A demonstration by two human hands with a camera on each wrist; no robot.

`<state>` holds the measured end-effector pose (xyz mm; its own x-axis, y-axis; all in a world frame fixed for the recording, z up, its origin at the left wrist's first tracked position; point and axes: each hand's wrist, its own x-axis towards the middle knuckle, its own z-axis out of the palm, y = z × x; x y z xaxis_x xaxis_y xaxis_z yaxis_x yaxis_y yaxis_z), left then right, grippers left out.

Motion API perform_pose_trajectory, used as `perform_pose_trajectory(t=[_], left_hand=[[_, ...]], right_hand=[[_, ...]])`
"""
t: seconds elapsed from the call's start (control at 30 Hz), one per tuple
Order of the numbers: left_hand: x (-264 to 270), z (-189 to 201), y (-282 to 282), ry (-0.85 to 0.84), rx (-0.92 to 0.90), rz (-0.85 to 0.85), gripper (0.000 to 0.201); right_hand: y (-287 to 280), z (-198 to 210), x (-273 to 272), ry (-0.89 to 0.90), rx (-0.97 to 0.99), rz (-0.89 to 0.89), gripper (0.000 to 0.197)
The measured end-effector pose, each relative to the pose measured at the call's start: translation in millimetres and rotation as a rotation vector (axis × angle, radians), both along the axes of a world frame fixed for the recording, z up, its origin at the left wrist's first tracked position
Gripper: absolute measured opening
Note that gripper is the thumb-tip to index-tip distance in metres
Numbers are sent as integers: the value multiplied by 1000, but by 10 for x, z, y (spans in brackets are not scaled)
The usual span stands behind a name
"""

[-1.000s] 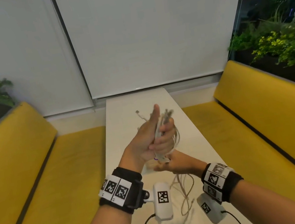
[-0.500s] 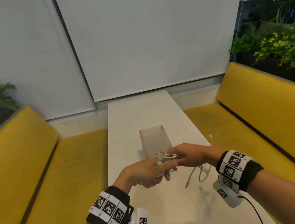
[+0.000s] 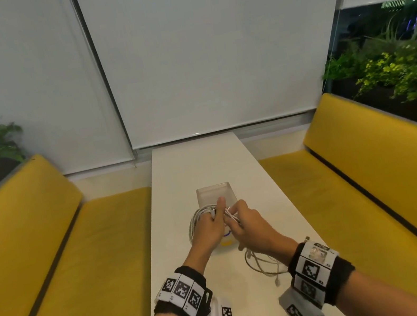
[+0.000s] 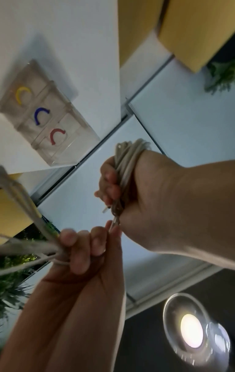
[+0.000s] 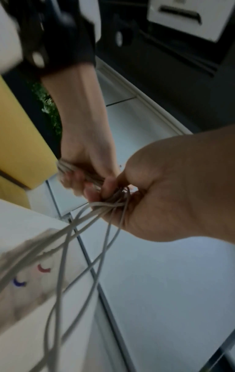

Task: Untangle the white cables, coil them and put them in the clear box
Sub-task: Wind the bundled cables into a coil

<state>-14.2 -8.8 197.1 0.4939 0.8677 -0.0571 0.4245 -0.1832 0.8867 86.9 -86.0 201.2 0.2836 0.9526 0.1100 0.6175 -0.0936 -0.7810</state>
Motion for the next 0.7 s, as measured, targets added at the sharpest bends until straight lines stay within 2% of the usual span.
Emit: perform_pose_trajectory(t=[0.1, 0.2, 0.3, 0.43, 0.5, 0.57, 0.63, 0.7], left_hand=[[85, 56, 25, -134, -215, 80, 61], [132, 122, 46, -331, -341, 173, 58], [131, 298, -36, -478, -368, 201, 43], [123, 497, -33, -674, -322, 140, 41], [94, 598, -29, -802, -358, 62, 44], [56, 685, -36, -912, -470, -83, 47], [8, 746, -65, -973, -607, -286, 48], [-49, 797, -108, -950, -718, -558, 47]], right_hand=[[-35, -36, -85, 80, 72, -6, 11], [-62, -7, -93, 196, 118, 27, 13], [-74, 63, -101, 359, 142, 94, 16], [-131, 66, -191, 348, 154, 194, 20], [-141, 44, -185, 384, 117, 246, 37], [-151, 60, -161, 492, 35, 296, 50], [-150, 89, -107, 670, -61, 371, 45], [-136, 178, -15, 713, -135, 430, 31]])
